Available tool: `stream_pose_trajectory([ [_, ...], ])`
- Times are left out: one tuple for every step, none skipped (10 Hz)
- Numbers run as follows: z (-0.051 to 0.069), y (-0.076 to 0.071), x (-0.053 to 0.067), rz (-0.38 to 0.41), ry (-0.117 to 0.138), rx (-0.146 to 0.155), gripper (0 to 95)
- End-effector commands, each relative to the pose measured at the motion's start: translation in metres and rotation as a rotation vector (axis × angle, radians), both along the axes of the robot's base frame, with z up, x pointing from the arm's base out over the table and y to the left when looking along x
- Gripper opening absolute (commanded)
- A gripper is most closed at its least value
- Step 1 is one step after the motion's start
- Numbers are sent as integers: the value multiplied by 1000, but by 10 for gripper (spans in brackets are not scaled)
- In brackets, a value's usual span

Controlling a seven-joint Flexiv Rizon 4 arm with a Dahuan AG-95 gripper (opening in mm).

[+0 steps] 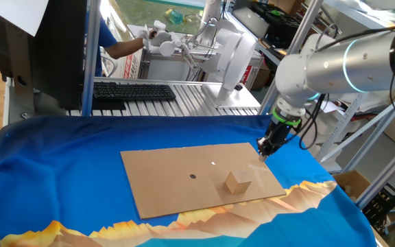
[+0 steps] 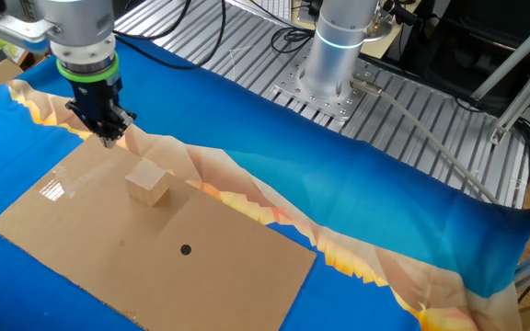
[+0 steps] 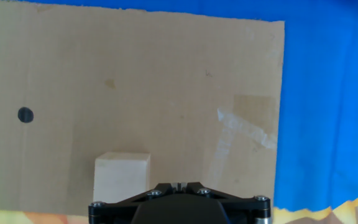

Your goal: Use the gripper to push the small block from left to right

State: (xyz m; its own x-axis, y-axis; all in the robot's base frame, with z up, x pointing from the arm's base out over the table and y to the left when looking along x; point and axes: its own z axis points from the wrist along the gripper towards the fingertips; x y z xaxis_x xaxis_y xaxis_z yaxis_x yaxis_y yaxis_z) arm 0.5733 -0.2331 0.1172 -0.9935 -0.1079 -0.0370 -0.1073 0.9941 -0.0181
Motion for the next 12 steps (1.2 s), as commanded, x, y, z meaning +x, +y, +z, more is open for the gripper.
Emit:
stream_pose_trajectory([
  [-12,0,-5,-3,-9,15,0],
  [-15,0,-5,-4,-10,22,0],
  [-19,0,-6,-5,-10,30,0],
  [-20,0,-6,-2,-10,29,0],
  [-21,0,-6,-1,-9,29,0],
  [-21,0,-6,0,-8,26,0],
  [-22,0,-6,-1,-8,27,0],
  [-27,0,-7,-11,-11,33,0],
  [-31,0,-8,-17,-13,36,0],
  [-35,-1,-9,-26,-3,41,0],
  [-39,-1,-10,-32,-3,44,0],
  [-39,-1,-10,-37,4,47,0],
])
